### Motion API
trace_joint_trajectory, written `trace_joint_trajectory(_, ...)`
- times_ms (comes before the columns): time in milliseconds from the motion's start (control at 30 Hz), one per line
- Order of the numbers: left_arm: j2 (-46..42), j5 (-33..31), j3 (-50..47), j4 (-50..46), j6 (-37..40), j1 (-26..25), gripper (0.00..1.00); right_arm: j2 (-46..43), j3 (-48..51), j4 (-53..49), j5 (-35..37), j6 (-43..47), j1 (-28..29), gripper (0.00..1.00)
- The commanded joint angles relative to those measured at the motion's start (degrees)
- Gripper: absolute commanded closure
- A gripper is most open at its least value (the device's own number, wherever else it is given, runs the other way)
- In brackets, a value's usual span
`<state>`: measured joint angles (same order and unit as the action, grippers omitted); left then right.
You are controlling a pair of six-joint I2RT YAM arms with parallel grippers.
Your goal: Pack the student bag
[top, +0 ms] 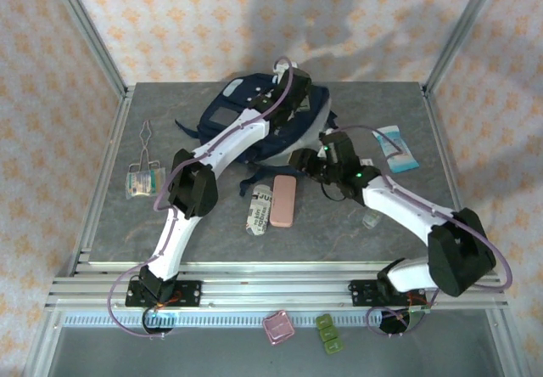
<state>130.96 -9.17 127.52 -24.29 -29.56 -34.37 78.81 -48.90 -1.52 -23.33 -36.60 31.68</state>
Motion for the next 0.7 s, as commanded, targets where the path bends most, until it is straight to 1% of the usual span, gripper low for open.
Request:
trace_joint_trajectory(0, -8.0, 1.8, -6.5, 4.1, -3.3, 0.8, 0.45, 1.8, 0.9, 1.2, 1.7, 1.5, 1.6, 0.45)
trace_joint_trajectory(100, -22.2, 2.8, -28.9, 15.9, -3.7, 2.5, 0.35, 2.9, 1.5, 2.9, 1.3, 1.2, 2.3, 0.44)
trace_joint_trajectory(167, -32.1, 5.5, -43.6, 23.3, -7.7, 5.3, 0.32, 3.0, 1.8, 3.8, 1.0, 1.4, 3.0, 0.43)
trace_joint_trajectory(267, -41.9, 9.2, -61.3, 30.0, -11.8, 9.9, 0.27, 2.7, 1.8, 4.7, 1.6, 2.2, 4.3, 0.41)
trace_joint_trajectory(333, -45.8, 10.5, -70.8, 34.5, -13.8, 12.0, 0.23, 2.6, 1.9, 5.5, 1.9, 2.5, 4.9, 0.41)
trace_joint_trajectory(400, -47.8, 11.2, -78.4, 38.6, -15.9, 13.4, 0.22, 3.1, 1.7, 6.2, 1.4, 2.2, 5.1, 0.41)
trace_joint_trajectory(533, -47.6, 11.7, -87.8, 47.2, -20.0, 15.0, 0.21, 3.9, 0.9, 6.6, 1.1, 2.1, 5.7, 0.41)
trace_joint_trajectory(600, -46.0, 12.4, -91.0, 53.0, -21.6, 15.5, 0.20, 3.8, 0.9, 6.8, 1.3, 2.0, 6.0, 0.41)
trace_joint_trajectory(667, -43.4, 12.8, -91.8, 55.9, -22.7, 15.9, 0.20, 3.6, 1.1, 6.9, 1.4, 1.8, 6.0, 0.41)
